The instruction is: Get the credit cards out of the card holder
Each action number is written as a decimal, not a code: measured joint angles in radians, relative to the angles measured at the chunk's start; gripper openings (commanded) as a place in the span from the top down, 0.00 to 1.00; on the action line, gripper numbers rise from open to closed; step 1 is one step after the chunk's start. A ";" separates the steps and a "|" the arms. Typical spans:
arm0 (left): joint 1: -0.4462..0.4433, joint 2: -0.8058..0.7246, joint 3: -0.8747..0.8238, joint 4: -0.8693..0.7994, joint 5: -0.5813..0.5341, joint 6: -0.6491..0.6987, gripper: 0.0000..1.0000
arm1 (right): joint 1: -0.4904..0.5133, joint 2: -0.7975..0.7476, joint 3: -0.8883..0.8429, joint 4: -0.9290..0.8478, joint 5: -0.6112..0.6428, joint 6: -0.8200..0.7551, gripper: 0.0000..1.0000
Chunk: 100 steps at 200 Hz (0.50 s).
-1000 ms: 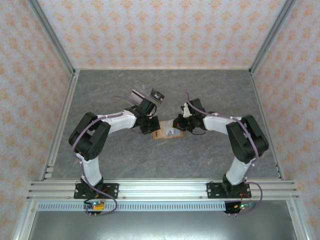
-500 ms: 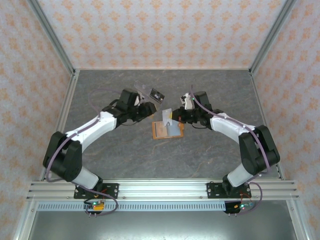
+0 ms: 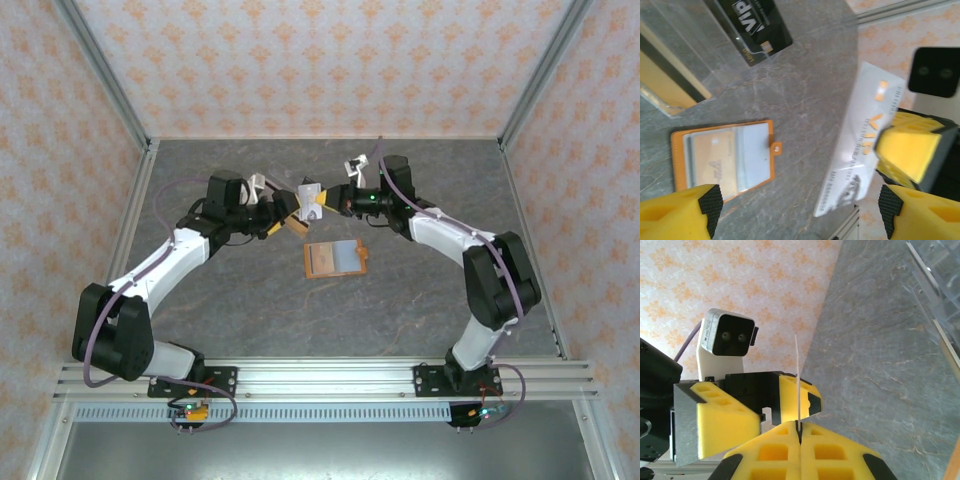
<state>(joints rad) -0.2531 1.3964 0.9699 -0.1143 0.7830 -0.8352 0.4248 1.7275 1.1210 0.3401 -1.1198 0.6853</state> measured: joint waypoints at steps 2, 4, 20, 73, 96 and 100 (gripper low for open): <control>0.001 0.000 0.000 0.001 0.003 0.000 0.20 | 0.000 0.002 0.002 0.004 -0.001 0.002 1.00; 0.003 0.000 0.001 0.003 0.007 -0.002 0.20 | 0.001 0.006 0.003 0.010 -0.003 0.011 1.00; 0.020 0.000 0.005 0.021 0.039 -0.003 0.24 | 0.006 0.031 0.019 0.050 -0.017 0.052 1.00; 0.051 0.000 0.005 0.072 0.097 -0.008 0.36 | 0.023 0.069 0.094 0.120 -0.073 0.124 1.00; 0.073 0.001 0.006 0.118 0.111 -0.029 0.47 | 0.030 0.069 0.103 0.126 -0.090 0.131 1.00; 0.077 0.002 0.008 0.126 0.112 -0.036 0.49 | 0.031 0.069 0.103 0.126 -0.093 0.131 1.00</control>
<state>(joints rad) -0.1761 1.3983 0.9779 0.0116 0.8948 -0.8715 0.4561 1.7966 1.2243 0.4656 -1.2125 0.8165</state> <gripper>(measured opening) 0.559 0.044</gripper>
